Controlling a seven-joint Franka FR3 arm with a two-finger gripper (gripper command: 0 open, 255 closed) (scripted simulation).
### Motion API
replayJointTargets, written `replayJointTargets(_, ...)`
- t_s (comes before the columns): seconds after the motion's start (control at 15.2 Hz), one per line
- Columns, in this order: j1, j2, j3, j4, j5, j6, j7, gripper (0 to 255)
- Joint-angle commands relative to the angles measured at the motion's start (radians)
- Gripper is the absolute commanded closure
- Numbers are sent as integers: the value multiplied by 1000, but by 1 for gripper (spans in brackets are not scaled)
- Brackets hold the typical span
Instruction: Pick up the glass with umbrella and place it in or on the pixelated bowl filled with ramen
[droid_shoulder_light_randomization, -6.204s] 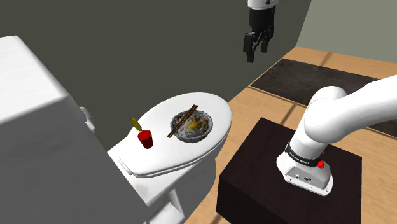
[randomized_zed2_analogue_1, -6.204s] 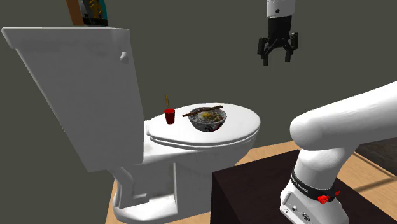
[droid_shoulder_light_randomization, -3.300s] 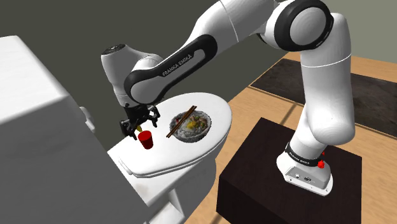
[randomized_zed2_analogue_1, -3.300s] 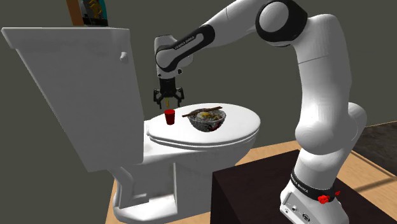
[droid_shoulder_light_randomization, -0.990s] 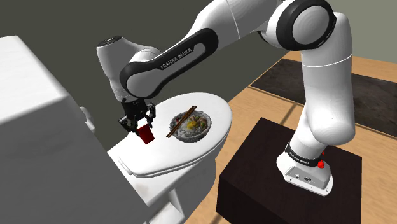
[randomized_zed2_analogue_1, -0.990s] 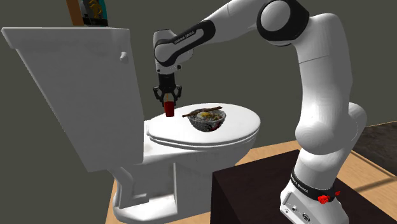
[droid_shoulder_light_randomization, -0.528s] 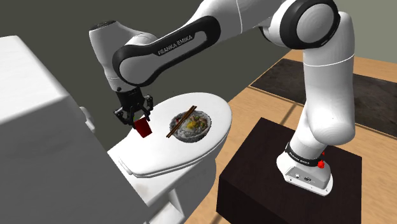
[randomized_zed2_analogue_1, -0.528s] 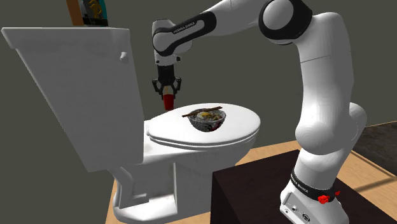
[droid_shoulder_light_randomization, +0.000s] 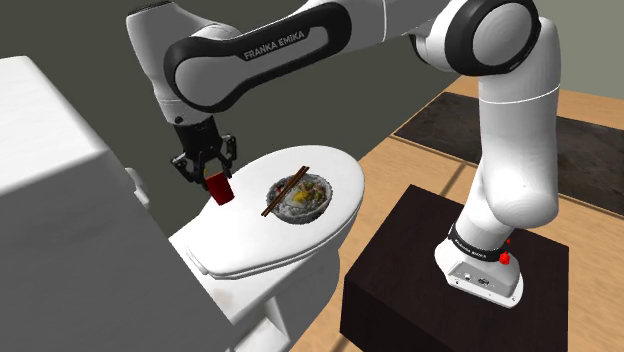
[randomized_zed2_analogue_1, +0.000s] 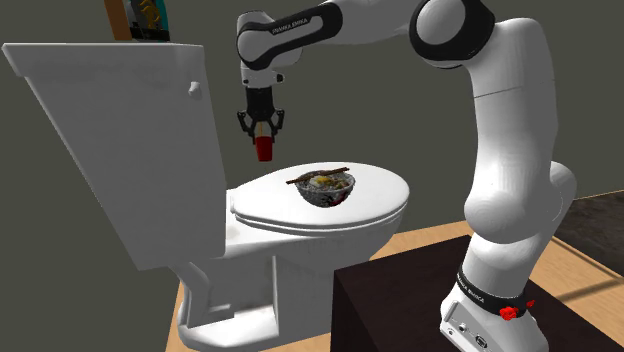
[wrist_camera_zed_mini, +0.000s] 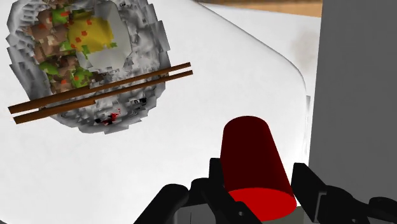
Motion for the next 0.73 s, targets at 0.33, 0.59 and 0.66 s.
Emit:
replayJointTargets(0.33,4,-7,3,75,5,-81,-6,255)
replayJointTargets(0.59,-71,-194,4,-177,79,1,-67,255)
replayJointTargets(0.66,-85,-238,2,-232,98,16,-85,255)
